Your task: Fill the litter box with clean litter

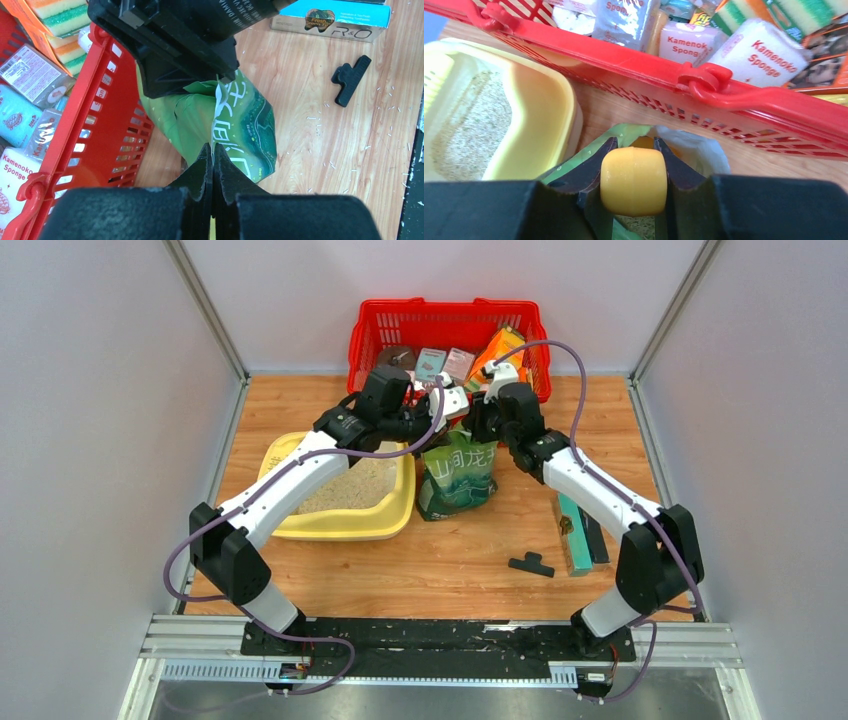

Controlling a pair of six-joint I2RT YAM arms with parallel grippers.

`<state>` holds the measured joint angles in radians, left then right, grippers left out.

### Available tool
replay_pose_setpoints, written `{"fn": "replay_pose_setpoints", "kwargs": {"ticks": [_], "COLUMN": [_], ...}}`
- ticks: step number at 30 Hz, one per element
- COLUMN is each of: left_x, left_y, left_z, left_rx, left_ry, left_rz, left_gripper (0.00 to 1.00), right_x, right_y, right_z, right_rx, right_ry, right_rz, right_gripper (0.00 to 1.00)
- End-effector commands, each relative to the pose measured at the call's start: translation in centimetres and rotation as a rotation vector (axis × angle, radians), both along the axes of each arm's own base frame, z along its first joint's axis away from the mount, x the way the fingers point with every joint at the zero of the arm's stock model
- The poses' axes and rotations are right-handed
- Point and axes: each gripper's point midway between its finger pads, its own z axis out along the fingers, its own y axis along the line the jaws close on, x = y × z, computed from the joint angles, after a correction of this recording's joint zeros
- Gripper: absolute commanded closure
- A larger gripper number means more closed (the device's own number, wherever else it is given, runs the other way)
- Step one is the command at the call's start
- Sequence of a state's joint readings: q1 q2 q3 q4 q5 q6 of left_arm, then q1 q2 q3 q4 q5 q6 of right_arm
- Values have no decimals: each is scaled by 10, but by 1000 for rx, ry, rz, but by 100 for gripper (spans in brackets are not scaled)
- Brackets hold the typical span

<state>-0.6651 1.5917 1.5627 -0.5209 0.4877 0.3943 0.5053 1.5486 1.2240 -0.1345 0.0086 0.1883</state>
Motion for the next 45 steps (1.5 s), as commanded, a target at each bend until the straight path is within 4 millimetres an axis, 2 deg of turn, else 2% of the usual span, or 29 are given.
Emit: {"fn": "replay_pose_setpoints", "kwargs": {"ticks": [1,5,8,11,12,14,15,16,17,18,20,21,23,24,25,30,35,42,45], "left_x": [-20,-18,-15,-11,-9,-5,-2,0,4,8,14,19,24,28,29,47,49,44,42], "left_y": [-25,-24,-22,-18,-17,-16,-16,-17,-17,-18,-21,-22,-25,-27,-29,-28,-24,-16,-12], "left_z": [67,64,62,62,62,68,71,79,80,86,96,102,112,117,120,119,112,109,108], "left_rx": [-174,-150,-122,-91,-78,-68,-64,-68,-64,-69,-74,-83,-95,-104,-105,-60,-39,-31,-23], "left_ry": [-104,-126,-148,-181,-193,-235,-255,-283,-306,-335,-391,-421,-472,-504,-527,-624,-594,-561,-551], "left_rz": [-129,-138,-141,-139,-136,-140,-135,-137,-137,-129,-133,-127,-129,-129,-131,-114,-95,-69,-61], "left_gripper": [100,100,100,100,100,100,100,100,100,100,100,100,100,100,100,100,100,100,100], "right_x": [-38,-27,-18,-10,-5,-7,-2,-8,-8,-6,-12,-13,-22,-19,-24,-27,-25,-19,-15], "right_y": [36,44,35,15,1,-13,-31,-36,-45,-61,-73,-86,-87,-105,-105,-122,-141,-177,-190], "right_z": [-72,-50,-33,-15,-11,0,3,10,13,11,16,14,24,28,32,66,78,75,80], "right_rx": [163,329,410,465,481,515,534,556,569,582,608,625,658,686,725,812,815,938,971], "right_ry": [367,414,423,410,402,400,394,397,394,394,400,407,411,401,425,368,326,373,355], "right_rz": [110,121,107,91,68,80,53,84,84,59,78,53,89,57,70,58,23,-74,-78], "right_gripper": [100,100,100,100,100,100,100,100,100,100,100,100,100,100,100,100,100,100,100]}}
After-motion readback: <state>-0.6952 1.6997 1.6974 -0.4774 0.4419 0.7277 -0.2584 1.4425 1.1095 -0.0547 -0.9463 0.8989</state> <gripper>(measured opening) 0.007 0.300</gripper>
